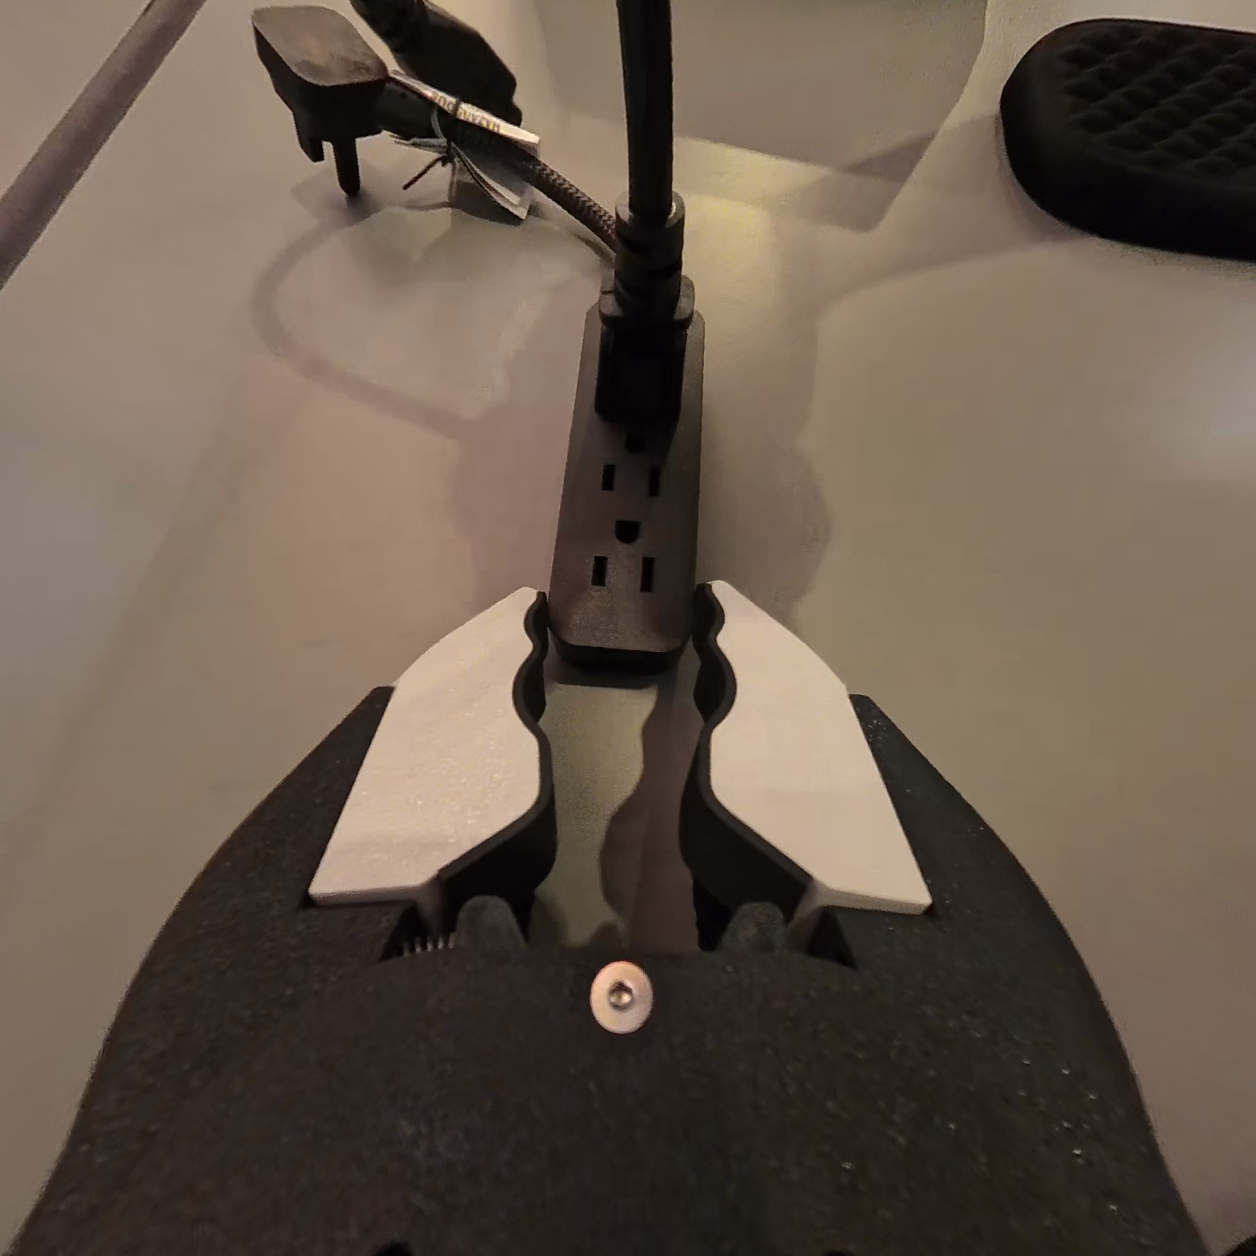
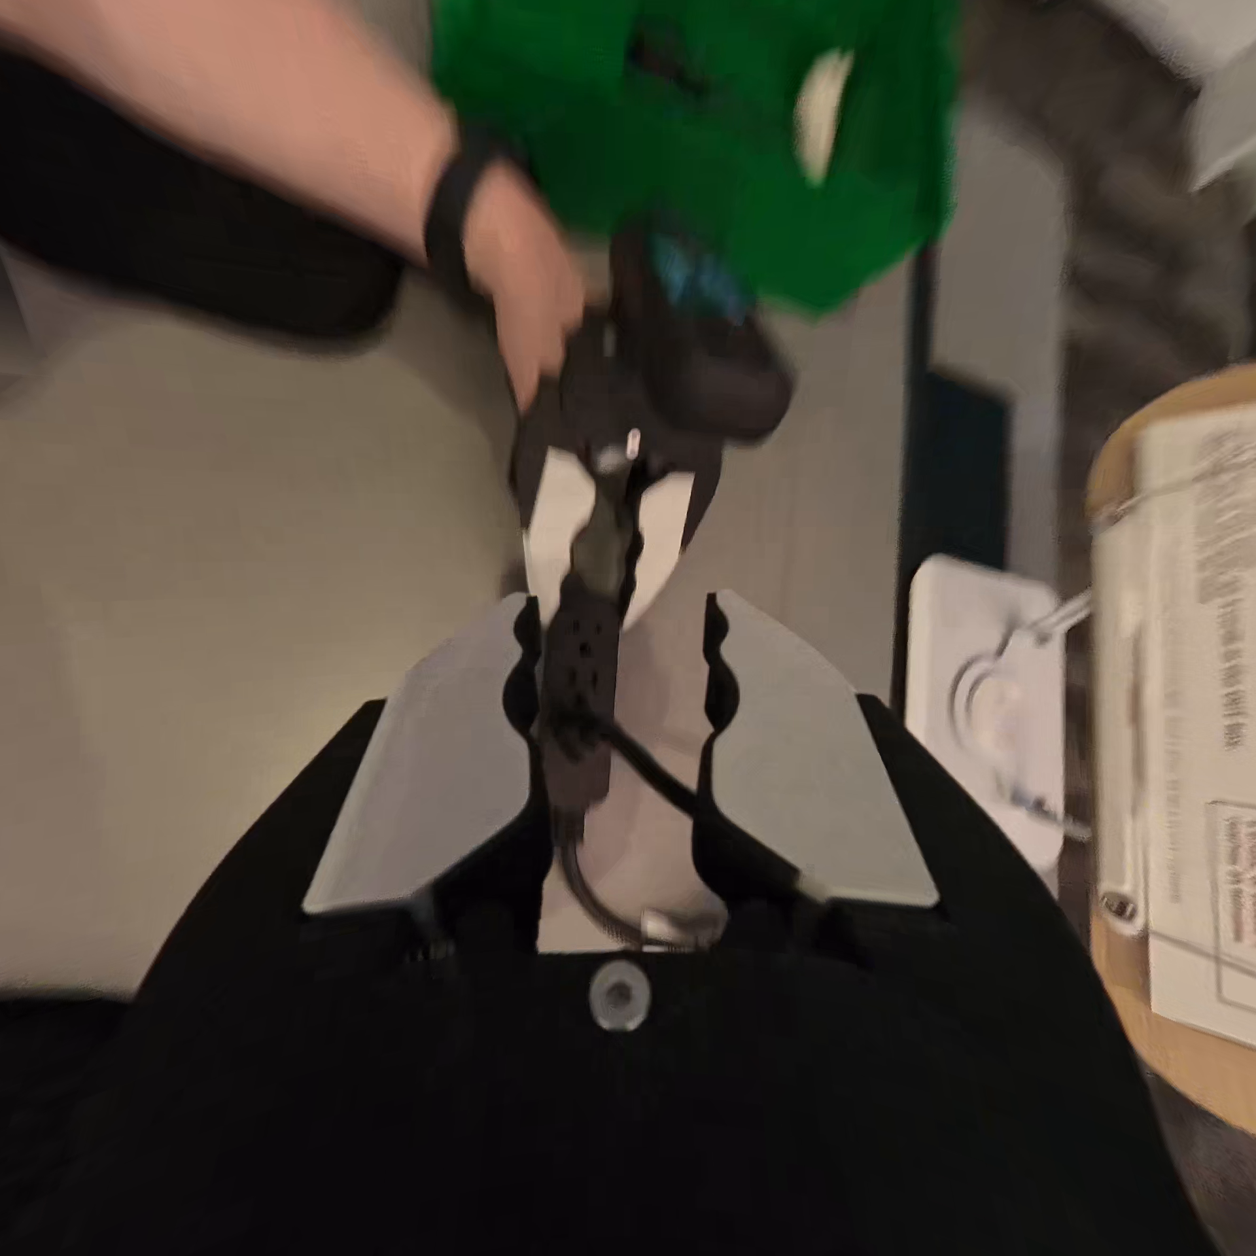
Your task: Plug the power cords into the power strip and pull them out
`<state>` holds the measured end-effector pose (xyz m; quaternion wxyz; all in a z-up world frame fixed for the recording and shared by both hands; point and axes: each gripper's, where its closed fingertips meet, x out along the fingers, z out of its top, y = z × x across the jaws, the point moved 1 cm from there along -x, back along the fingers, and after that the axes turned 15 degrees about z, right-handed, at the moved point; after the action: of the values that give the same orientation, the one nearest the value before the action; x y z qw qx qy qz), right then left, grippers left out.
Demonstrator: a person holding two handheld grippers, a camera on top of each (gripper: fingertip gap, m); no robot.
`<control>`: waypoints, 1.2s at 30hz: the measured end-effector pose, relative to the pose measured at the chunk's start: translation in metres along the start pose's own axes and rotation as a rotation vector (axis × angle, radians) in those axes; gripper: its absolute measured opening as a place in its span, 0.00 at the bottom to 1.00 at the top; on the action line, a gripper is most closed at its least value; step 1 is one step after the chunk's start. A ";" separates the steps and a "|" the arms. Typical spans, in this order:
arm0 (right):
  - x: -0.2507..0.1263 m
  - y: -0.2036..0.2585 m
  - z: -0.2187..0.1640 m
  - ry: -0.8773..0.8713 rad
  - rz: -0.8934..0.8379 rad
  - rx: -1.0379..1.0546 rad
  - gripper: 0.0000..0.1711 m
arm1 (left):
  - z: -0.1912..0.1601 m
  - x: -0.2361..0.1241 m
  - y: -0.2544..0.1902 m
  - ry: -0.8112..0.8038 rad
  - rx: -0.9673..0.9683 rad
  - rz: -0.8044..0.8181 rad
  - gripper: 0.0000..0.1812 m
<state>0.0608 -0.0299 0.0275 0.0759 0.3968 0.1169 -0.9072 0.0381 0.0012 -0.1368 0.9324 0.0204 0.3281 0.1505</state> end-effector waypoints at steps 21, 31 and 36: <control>-0.194 -0.016 -0.032 -0.931 -0.584 0.096 0.18 | 0.052 -0.041 0.029 -0.160 -0.130 0.293 0.33; -0.193 -0.028 -0.052 -0.861 -0.645 0.135 0.15 | -0.012 -0.257 0.112 0.217 -0.283 0.956 0.20; -0.169 -0.036 -0.039 -0.800 -0.595 0.137 0.16 | -0.131 -0.284 0.152 0.562 -0.641 0.967 0.24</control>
<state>0.1931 0.0230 0.1321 -0.1735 -0.0283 0.1269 -0.9762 -0.2934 0.0543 -0.0462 0.5975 -0.1539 0.4523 0.6440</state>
